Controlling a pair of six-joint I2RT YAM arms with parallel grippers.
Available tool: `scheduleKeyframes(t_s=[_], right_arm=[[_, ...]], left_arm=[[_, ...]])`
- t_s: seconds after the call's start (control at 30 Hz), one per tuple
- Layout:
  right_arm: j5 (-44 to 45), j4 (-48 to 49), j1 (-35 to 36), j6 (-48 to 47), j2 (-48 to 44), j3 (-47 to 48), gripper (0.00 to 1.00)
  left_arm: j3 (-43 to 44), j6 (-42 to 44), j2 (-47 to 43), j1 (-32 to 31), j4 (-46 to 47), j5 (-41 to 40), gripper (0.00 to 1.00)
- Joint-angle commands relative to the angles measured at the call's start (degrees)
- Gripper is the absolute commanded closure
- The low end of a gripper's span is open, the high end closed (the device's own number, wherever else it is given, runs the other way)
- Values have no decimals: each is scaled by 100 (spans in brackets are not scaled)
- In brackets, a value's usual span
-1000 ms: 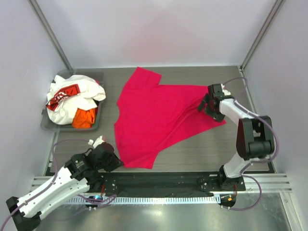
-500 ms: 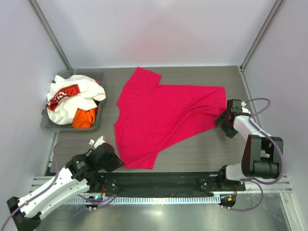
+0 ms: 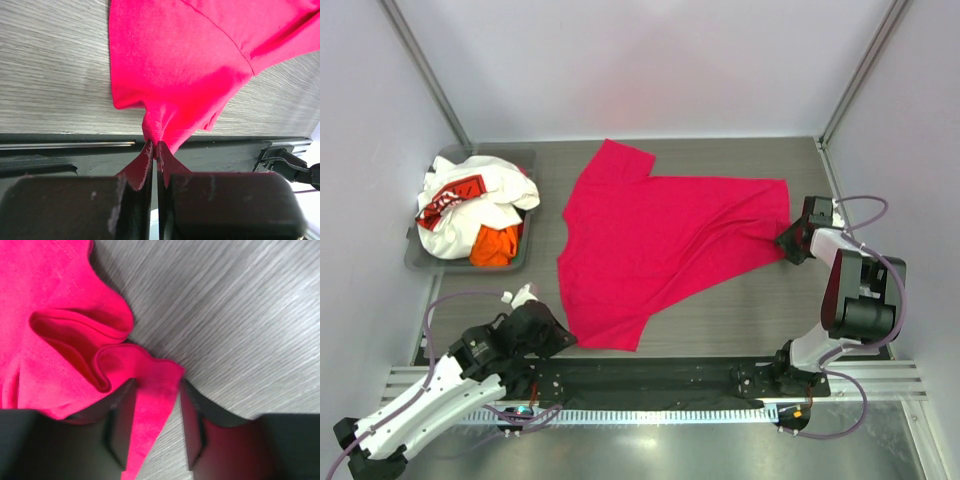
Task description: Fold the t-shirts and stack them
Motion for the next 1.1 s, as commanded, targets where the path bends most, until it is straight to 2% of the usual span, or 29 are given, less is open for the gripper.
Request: scheduleKeyframes(t_s=[0.0, 0.23, 0.37, 0.57, 0.6, 0.73, 0.9, 1.03, 1.07], right_arm=[[-225, 127, -41, 16, 72, -410, 57], [-576, 40, -172, 33, -482, -806, 98], [-1104, -810, -190, 279, -1105, -859, 99], [-1297, -2541, -190, 815, -3414, -1026, 99], [-1359, -2789, -181, 868, -3984, -1035, 99], [-1369, -3817, -94, 965, -5103, -1070, 99], [-1368, -4391, -58, 948, -5492, -1211, 99], [-1184, -4513, -49, 1053, -5641, -1009, 99], [-914, -4644, -49, 1062, -5676, -895, 99]], left_arm=[[89, -25, -57, -22, -54, -80, 98], [283, 19, -39, -14, -177, -89, 98], [712, 151, -39, -22, -510, -229, 99], [1881, 362, 163, -14, -1380, -651, 99], [1961, 380, 189, -22, -1433, -651, 99], [2129, 362, 216, -22, -1557, -493, 100], [2295, 362, 268, -22, -1741, -449, 100], [2612, 740, 619, -14, -1786, -668, 99], [2708, 1079, 716, -22, -1716, -669, 99]])
